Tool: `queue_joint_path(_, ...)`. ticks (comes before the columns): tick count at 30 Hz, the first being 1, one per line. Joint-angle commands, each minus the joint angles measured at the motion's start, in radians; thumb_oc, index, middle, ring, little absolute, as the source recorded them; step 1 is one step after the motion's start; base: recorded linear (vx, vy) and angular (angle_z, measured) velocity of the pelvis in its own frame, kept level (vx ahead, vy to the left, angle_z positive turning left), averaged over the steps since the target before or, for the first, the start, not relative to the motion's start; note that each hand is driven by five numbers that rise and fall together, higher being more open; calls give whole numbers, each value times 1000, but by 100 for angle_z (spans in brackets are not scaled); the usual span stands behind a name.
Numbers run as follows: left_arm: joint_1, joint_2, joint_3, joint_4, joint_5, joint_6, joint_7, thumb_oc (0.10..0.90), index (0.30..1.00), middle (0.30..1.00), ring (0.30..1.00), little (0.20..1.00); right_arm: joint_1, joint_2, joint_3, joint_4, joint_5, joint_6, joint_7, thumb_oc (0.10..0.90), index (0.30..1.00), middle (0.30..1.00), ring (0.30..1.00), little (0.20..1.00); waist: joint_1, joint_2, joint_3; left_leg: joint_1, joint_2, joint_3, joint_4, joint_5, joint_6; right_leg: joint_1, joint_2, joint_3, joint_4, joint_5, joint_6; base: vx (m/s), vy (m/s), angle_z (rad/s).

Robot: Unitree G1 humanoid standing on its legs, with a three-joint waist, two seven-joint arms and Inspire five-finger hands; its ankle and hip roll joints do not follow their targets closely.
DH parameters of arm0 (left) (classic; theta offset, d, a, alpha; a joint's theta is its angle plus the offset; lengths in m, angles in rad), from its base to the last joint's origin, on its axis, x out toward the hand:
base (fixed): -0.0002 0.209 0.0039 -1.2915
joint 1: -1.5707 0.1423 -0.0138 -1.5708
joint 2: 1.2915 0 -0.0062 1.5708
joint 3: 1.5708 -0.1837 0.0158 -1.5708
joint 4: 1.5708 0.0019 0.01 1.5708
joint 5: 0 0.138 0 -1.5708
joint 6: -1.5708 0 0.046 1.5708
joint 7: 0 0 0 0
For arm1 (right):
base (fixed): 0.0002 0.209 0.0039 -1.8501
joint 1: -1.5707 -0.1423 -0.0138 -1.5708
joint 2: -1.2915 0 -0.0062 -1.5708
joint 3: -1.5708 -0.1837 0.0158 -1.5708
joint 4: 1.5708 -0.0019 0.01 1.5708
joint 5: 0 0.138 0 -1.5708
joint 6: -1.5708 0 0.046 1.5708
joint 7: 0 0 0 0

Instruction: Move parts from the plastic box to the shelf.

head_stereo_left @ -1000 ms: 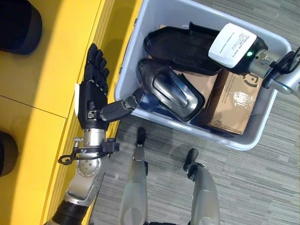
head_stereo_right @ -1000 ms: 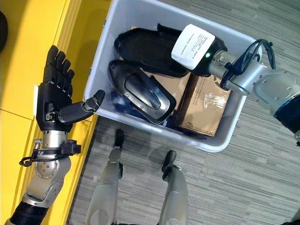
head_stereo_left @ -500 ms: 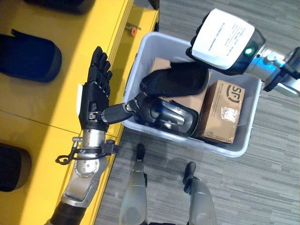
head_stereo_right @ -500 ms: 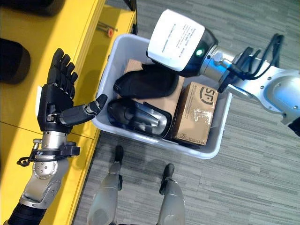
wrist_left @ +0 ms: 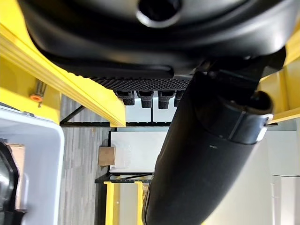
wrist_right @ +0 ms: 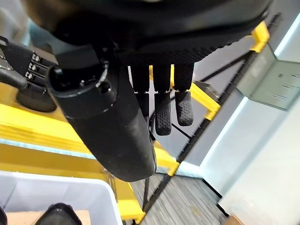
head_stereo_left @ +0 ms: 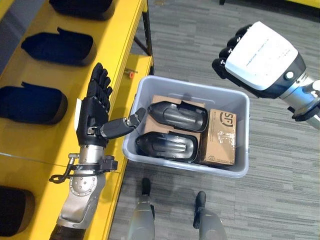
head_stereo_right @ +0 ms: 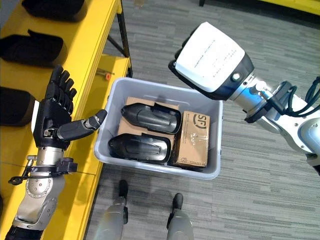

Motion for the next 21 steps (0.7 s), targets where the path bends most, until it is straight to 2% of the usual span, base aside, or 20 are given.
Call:
queue_joint_path(1,53,-4,2,-81,-2,-72,-24,900,1000,1000,1000,1000,52,48,-71,-6,70,43,-43,400,300,300,300,300,-1,-30,-236,111,74,0,-36,-95,-41,27,31,19,16,-58,1,54,-23,-4)
queue_joint_path(6,79,-18,5,-87,5,-63,-27,900,1000,1000,1000,1000,145,97,-122,-10,85,35,-25,400,300,300,300,300,-2,-30,-270,155,84,26,-82,-83,-44,56,39,29,-30,-44,3,31,-10,-15)
queue_joint_path(12,91,-26,-1,-87,5,-61,-30,900,1000,1000,1000,1000,178,151,-116,20,110,41,1,400,300,300,300,300,1,-29,-279,172,88,37,-95,-79,-45,72,40,33,-44,-38,2,14,-3,-8)
queue_joint_path(13,92,-27,-1,-88,3,-61,-30,900,1000,1000,1000,1000,181,158,-115,27,114,41,-1,443,360,360,360,360,-1,-27,-280,173,88,36,-97,-79,-44,72,41,33,-45,-38,2,0,0,0)
queue_joint_path(14,94,-29,-4,-88,3,-61,-30,900,1000,1000,1000,1000,183,176,-114,37,127,44,3,786,841,841,841,841,1,-26,-279,173,88,36,-97,-78,-44,72,41,32,-45,-38,1,0,0,0)
queue_joint_path(15,96,-30,-4,-87,1,-60,-30,900,1000,1000,1000,1000,180,188,-105,52,132,48,8,900,1000,1000,1000,1000,2,-26,-280,173,88,37,-99,-78,-44,73,40,34,-47,-37,0,0,0,0)
queue_joint_path(21,101,-20,-16,-88,-6,-62,-30,900,1000,1000,1000,1000,117,223,-12,136,135,59,26,900,1000,1000,1000,1000,13,-24,-265,164,85,34,-106,-70,-45,68,37,32,-57,-30,-2,-6,-1,0)
